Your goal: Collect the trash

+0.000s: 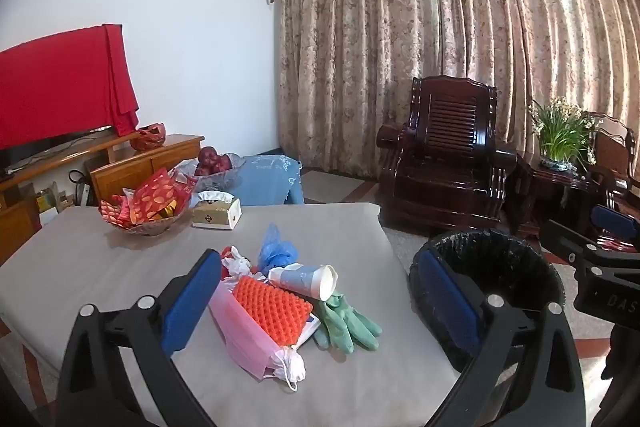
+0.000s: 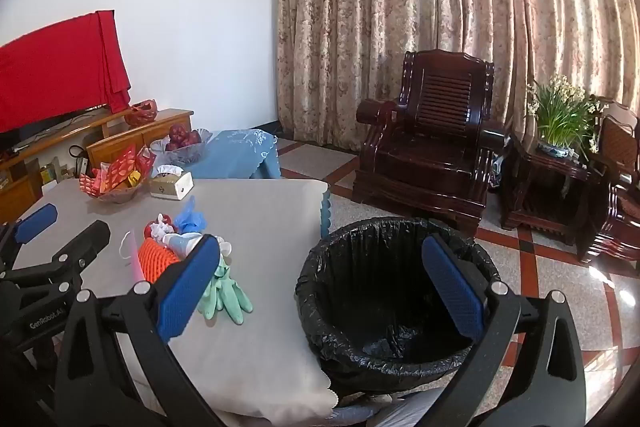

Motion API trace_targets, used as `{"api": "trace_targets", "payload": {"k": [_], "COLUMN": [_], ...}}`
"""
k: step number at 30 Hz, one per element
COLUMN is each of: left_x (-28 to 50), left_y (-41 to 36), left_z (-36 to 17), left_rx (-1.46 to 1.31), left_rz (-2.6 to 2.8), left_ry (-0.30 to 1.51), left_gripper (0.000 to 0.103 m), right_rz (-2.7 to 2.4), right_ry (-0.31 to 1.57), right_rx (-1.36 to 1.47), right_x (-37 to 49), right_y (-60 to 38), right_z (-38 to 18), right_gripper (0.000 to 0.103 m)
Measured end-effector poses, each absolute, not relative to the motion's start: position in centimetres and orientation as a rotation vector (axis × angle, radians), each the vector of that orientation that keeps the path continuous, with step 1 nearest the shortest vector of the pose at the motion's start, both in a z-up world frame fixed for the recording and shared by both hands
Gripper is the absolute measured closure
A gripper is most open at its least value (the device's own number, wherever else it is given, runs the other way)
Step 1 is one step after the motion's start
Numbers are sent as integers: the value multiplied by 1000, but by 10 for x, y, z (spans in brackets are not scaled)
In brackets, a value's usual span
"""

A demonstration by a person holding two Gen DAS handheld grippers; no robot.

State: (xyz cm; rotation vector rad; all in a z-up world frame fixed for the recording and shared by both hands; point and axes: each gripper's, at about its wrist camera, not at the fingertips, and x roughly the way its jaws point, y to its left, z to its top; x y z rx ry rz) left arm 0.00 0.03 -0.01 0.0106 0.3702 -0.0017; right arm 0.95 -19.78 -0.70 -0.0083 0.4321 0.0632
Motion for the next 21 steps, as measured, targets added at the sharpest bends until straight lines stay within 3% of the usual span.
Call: {"api": "trace_targets", "payload": {"k": [21], "left_x": [0], "left_y": [-1], "left_z": [0], "left_rx": [22], "left_rz": [1], "left_ry": [375], "left_gripper": [6], "right_rz": [63], "right_ry": [430], "right_rx": [3], "right_x": [11], "right_y": [-199], "right_z": [-9], "right_gripper": [5]}}
